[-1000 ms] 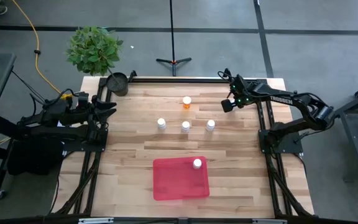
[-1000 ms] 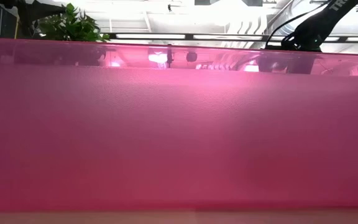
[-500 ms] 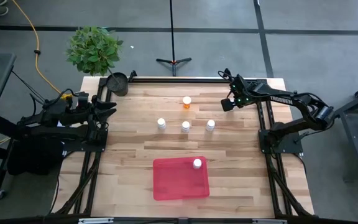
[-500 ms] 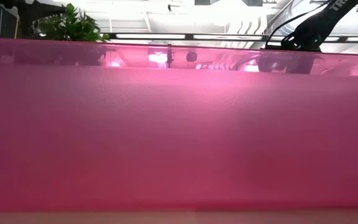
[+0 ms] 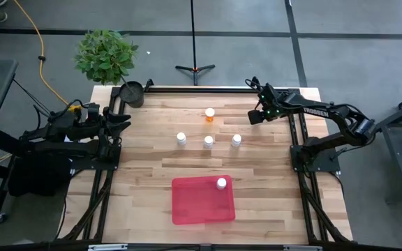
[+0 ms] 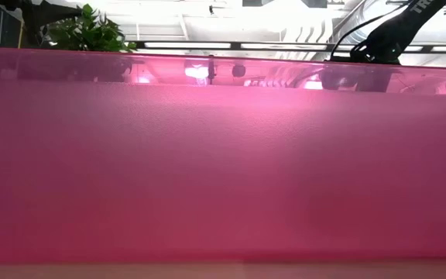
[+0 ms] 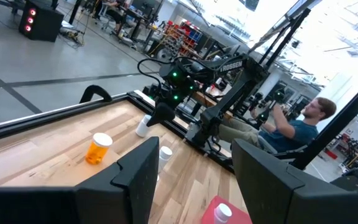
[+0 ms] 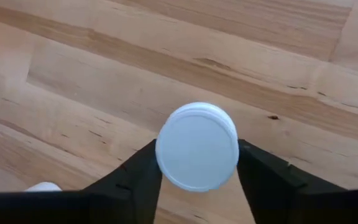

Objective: Pick and place pill bottles into a basket
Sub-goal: Put the white medicine bottle into the red container

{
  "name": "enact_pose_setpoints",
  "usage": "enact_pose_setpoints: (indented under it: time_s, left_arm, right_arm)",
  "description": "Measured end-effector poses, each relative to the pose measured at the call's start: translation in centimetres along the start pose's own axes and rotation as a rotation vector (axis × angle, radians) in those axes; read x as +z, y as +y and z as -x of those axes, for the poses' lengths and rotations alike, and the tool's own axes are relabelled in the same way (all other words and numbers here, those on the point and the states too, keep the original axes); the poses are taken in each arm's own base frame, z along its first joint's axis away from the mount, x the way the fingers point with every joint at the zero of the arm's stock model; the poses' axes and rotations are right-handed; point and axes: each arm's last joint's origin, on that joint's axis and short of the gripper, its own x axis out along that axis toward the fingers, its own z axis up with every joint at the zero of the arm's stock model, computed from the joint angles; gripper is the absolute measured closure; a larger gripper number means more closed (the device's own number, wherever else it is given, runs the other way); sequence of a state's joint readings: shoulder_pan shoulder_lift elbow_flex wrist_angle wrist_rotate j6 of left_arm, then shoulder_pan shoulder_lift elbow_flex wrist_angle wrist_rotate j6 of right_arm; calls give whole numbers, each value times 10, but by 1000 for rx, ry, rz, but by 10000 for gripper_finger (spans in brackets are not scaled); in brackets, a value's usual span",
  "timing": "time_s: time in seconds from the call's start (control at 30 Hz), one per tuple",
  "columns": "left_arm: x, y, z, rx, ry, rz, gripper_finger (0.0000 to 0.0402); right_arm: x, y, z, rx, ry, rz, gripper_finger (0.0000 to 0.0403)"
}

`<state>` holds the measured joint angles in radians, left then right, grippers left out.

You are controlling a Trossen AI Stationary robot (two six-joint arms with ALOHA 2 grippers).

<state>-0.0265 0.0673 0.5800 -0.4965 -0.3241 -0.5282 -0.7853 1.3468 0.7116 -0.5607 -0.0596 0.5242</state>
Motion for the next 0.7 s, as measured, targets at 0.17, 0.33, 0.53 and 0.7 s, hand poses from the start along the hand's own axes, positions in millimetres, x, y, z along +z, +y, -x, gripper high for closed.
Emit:
enact_pose_setpoints:
  time_s: [0.17, 0.33, 0.53, 0.7]
  left_arm:
    - [0, 0, 0, -1, 0, 0, 165]
    - [0, 0, 0, -16, 10, 0, 165]
    - [0, -1, 0, -18, 10, 0, 165]
    - [0, -1, 0, -24, 14, 0, 165]
  right_arm:
    - [1, 1, 1, 25, 0, -16, 256]
    - [1, 2, 1, 35, 8, -33, 247]
    - [1, 3, 2, 54, 25, -42, 255]
    - [10, 14, 12, 66, -13, -21, 268]
